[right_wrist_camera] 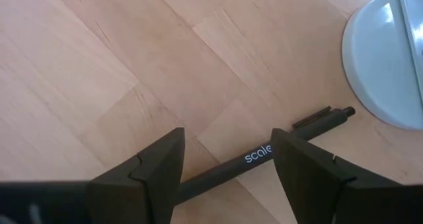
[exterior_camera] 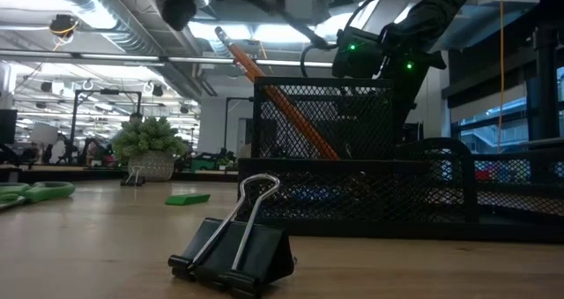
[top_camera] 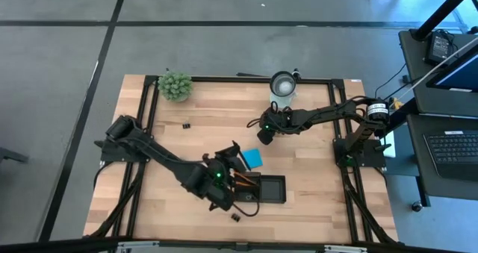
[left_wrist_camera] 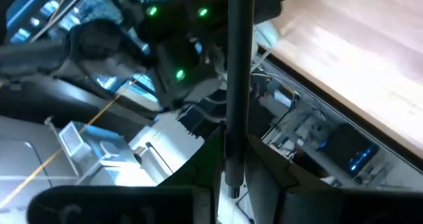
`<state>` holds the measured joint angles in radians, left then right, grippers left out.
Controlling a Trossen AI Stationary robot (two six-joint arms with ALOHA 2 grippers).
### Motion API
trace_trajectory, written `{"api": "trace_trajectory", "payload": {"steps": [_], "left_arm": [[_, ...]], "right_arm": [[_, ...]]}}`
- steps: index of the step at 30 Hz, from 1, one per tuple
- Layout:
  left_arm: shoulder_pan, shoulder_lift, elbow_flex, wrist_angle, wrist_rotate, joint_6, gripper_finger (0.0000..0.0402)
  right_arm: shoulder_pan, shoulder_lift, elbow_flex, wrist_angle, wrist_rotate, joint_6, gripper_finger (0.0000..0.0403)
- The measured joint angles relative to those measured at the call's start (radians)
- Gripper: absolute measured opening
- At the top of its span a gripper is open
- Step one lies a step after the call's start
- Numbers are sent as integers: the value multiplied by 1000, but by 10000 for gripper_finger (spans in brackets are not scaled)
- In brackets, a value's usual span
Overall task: Pick and place office supplies into organizer
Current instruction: Put the bottom pen into the top left slot of the desk organizer
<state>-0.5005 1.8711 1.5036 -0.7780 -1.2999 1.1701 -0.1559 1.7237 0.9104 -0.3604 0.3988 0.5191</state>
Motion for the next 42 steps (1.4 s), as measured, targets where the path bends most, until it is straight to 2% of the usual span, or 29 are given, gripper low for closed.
{"api": "trace_trajectory", "payload": {"steps": [9,16,21,29,42], "left_arm": [[-4,72,0,4,-18,10,47],[-4,86,0,60,-21,188,47],[-14,86,0,150,18,299,47],[-22,87,0,205,81,336,47],[-23,101,0,202,81,318,47]], "right_arm": [[19,0,0,1,0,-1,228],[19,0,0,2,0,0,228],[19,0,0,2,0,-2,228],[19,0,0,2,0,-7,228],[19,0,0,1,0,-7,228]]}}
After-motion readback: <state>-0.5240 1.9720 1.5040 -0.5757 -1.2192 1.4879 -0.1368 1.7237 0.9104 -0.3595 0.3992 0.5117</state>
